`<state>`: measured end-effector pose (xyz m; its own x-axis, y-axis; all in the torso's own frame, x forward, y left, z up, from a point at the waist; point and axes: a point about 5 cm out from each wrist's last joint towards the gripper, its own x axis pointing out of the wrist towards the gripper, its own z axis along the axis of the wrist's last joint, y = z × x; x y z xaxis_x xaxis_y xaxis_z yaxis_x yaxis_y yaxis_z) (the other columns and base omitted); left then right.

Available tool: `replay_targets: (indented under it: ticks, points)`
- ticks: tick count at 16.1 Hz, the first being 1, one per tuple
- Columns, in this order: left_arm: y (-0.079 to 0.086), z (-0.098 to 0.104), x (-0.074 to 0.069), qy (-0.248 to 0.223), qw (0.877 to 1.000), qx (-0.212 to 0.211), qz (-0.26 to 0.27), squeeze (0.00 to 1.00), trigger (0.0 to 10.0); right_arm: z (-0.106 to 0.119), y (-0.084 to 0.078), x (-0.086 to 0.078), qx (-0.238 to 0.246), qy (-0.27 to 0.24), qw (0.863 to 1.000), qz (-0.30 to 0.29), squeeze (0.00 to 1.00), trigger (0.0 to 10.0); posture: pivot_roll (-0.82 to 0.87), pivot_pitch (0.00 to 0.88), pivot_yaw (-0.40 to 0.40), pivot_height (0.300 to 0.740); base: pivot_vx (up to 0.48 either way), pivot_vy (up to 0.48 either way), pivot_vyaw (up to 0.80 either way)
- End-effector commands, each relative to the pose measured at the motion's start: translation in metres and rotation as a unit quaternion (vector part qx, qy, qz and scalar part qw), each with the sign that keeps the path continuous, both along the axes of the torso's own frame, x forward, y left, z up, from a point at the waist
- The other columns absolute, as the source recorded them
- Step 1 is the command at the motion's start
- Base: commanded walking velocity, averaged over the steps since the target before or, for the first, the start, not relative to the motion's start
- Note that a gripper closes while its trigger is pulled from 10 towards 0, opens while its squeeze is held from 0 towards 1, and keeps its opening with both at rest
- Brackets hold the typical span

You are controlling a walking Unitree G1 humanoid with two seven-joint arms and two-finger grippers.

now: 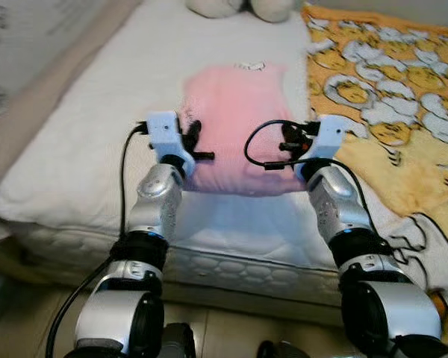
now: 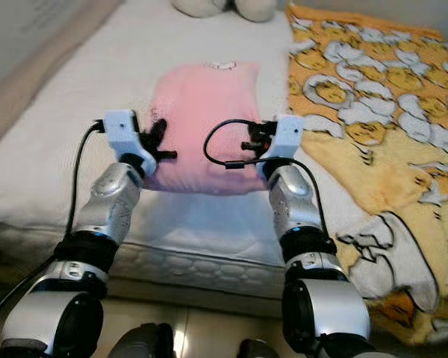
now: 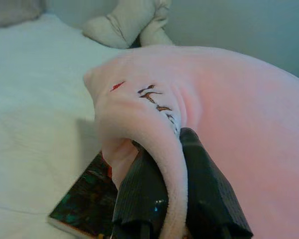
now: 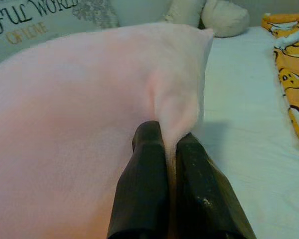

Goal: Clean up the room

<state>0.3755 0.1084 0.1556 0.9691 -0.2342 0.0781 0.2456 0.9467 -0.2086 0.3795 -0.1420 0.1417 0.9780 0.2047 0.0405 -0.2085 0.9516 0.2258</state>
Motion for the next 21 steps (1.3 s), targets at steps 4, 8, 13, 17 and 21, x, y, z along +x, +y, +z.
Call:
replay_targets:
  ticks: [4,8,13,17,21]
  points:
    - [-0.003,0.016,0.006,-0.028,1.0,0.007,-0.01,0.0,0.0,0.013,-0.008,0.001,-0.002,-0.027,1.0,-0.015,0.0,0.0,0.05,0.009,-0.013,0.74,0.0,0.452,0.5]
    - [-0.002,0.015,0.006,-0.023,1.0,0.008,-0.014,0.0,0.0,0.011,-0.005,0.001,-0.003,-0.025,1.0,-0.015,0.0,0.0,0.06,0.014,-0.012,0.74,0.0,0.451,0.5]
    - [0.0,0.01,0.007,-0.015,1.0,0.007,-0.013,0.0,0.0,0.009,-0.004,0.001,-0.005,-0.019,1.0,-0.011,0.0,0.0,0.06,0.002,-0.024,0.74,0.049,0.433,0.5]
    - [0.0,0.007,0.008,-0.006,1.0,0.016,-0.011,0.0,0.0,0.007,-0.007,0.001,-0.017,-0.012,1.0,-0.019,0.0,0.0,0.06,0.0,-0.028,0.74,0.228,0.277,0.0]
    - [0.003,0.009,0.009,-0.02,0.999,0.024,-0.013,0.0,0.0,0.006,-0.018,-0.002,-0.043,-0.028,0.996,-0.071,0.0,0.0,0.06,0.001,-0.033,0.74,0.111,0.0,0.0]
